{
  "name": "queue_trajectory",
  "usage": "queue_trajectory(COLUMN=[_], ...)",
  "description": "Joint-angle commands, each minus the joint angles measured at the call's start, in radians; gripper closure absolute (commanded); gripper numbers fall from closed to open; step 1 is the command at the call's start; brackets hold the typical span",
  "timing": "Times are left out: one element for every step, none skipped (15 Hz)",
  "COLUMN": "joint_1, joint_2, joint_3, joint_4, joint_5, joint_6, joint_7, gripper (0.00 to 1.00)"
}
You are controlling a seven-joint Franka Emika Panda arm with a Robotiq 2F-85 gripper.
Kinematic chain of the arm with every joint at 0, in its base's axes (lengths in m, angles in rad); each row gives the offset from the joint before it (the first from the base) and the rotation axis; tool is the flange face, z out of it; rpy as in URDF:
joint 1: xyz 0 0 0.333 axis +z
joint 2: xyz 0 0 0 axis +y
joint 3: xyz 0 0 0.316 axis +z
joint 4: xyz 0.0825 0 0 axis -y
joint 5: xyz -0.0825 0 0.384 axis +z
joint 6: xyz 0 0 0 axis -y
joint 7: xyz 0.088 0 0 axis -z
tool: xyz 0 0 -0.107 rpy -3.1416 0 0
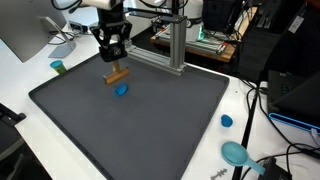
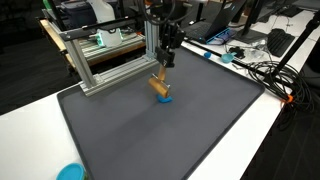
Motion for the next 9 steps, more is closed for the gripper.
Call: queue_trajectory(joint_1=[-0.014,-0.014,-0.011,-0.008,-0.008,-0.009,-0.012,-0.017,-0.023], joint_2=[-0.102,-0.103,-0.1,-0.084,-0.068,-0.043,-0.023,0.003,0.026], joint_3=[0.007,0.007,0.006,0.005,0.005,0.004,0.003,0.004,0.002], joint_4=[-0.009,0.001,0.009,0.022,0.033,0.051,0.067,0.088,0.105], joint_5=[0.045,0.061,0.068,0.076,0.084,0.092,0.098,0.118,0.128], joint_6=[-0.038,-0.044,-0.05,-0.053,-0.051,-0.053,-0.061,-0.071,-0.07], joint_7=[-0.064,-0.084,-0.092,-0.107,-0.126,-0.144,-0.158,-0.189,-0.204], gripper=[0.79,0.79,0.79,0.79,0.79,0.79,0.79,0.79,0.79])
